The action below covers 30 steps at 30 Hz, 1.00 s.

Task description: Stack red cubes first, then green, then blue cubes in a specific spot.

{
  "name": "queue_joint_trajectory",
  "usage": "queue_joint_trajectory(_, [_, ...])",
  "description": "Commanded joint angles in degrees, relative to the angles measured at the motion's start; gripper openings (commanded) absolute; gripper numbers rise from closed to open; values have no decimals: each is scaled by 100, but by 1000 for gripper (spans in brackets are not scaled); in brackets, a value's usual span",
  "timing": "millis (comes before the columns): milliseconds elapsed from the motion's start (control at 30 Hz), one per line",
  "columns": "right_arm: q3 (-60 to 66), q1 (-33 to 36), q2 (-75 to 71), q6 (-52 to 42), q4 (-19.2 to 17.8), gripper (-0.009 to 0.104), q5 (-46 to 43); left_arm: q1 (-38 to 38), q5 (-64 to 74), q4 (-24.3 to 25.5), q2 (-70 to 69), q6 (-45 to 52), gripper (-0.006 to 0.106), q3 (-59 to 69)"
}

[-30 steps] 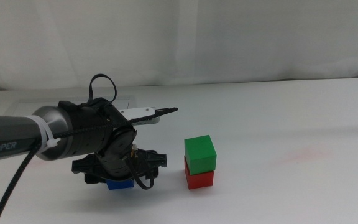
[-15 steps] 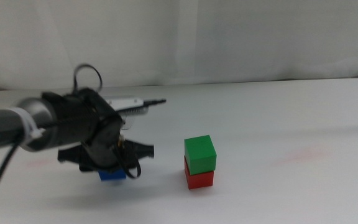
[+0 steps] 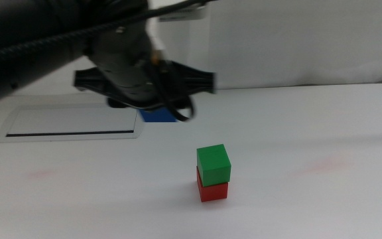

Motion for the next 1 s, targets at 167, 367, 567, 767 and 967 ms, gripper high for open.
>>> queue_joint_trajectory(167, [23,-44,15,-26,18,81,-58,-1064,119,628,458,-1517,-3,-139])
queue_joint_trajectory(367, [23,-44,15,-26,18,81,-47,-1228,58,410,963,-2011,-3,-139])
queue_joint_trajectory(567, [23,-44,15,-12,18,81,-35,-1217,-176,406,1045,-2361,-3,-163])
queue_joint_trajectory(767, [23,-44,15,-3,18,81,-35,-1195,-279,406,1169,-2683,-3,-167])
queue_joint_trajectory(967, [23,-44,15,122,18,81,-35,-1160,-229,379,1329,-2683,-3,-167])
